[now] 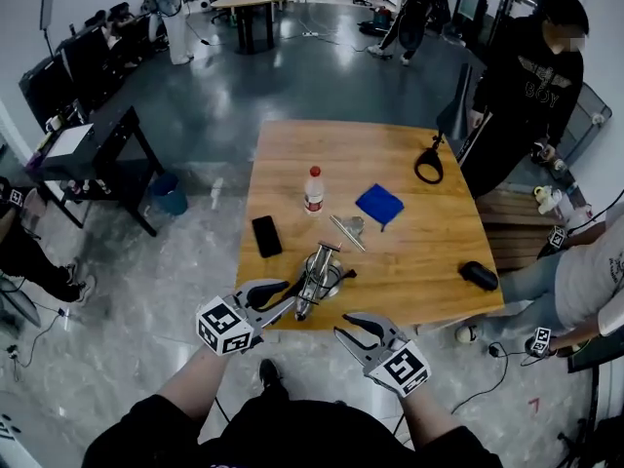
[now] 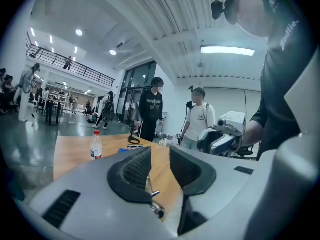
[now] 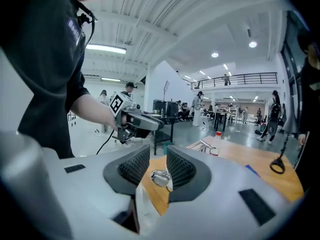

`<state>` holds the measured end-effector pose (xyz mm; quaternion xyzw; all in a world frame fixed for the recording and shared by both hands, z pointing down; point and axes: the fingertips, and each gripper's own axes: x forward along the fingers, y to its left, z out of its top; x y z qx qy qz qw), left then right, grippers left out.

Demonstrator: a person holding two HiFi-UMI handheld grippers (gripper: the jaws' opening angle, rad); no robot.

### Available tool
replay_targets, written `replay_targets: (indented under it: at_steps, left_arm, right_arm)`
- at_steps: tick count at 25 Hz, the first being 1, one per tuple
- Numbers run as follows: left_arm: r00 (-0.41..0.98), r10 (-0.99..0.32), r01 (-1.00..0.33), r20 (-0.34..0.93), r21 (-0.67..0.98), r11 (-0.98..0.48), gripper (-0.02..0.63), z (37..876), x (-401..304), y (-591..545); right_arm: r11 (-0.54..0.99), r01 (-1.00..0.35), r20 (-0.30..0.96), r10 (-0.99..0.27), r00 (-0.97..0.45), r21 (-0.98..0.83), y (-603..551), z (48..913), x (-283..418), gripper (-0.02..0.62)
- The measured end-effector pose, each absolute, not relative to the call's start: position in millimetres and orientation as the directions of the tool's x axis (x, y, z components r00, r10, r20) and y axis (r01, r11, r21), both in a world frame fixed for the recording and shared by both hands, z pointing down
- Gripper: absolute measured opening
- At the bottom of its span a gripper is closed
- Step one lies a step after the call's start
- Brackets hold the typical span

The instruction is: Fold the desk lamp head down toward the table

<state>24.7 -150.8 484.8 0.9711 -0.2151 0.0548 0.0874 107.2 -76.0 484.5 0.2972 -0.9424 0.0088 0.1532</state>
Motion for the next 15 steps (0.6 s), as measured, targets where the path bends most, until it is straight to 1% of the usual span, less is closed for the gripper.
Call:
replay_targets:
  at_steps: [4, 8, 10, 13, 15]
  left_arm:
    - [0.876, -0.461, -0.480, 0.145, 0.160, -0.862, 0.123, 466, 42, -91]
    - [0.858, -0.491, -0.511, 0.150, 0.160, -0.845, 0.123, 450, 50, -44]
    - [0.854, -0.506, -0.520, 0.124, 0.158, -0.839, 0.122, 436, 51, -25]
    - [0.856, -0.517, -0.513, 0.025, 0.164, -0.842, 0.065, 408, 51, 10]
    - [0.868, -0.497, -0.487, -0.014, 0.175, -0.855, 0.049, 396, 53, 36]
  right_arm:
    - [0.857, -0.511, 0.251, -0.509, -0.823, 0.062, -40, 468, 126, 0.101]
    - [0.849, -0.528, 0.213, -0.510, -0.833, -0.033, -7, 450, 133, 0.101]
    - [0.850, -0.521, 0.171, -0.502, -0.848, -0.085, 10, 440, 131, 0.100]
    - [0.834, -0.525, 0.095, -0.517, -0.851, -0.168, 32, 423, 124, 0.100]
    - [0.812, -0.539, 0.044, -0.544, -0.838, -0.222, 44, 411, 118, 0.100]
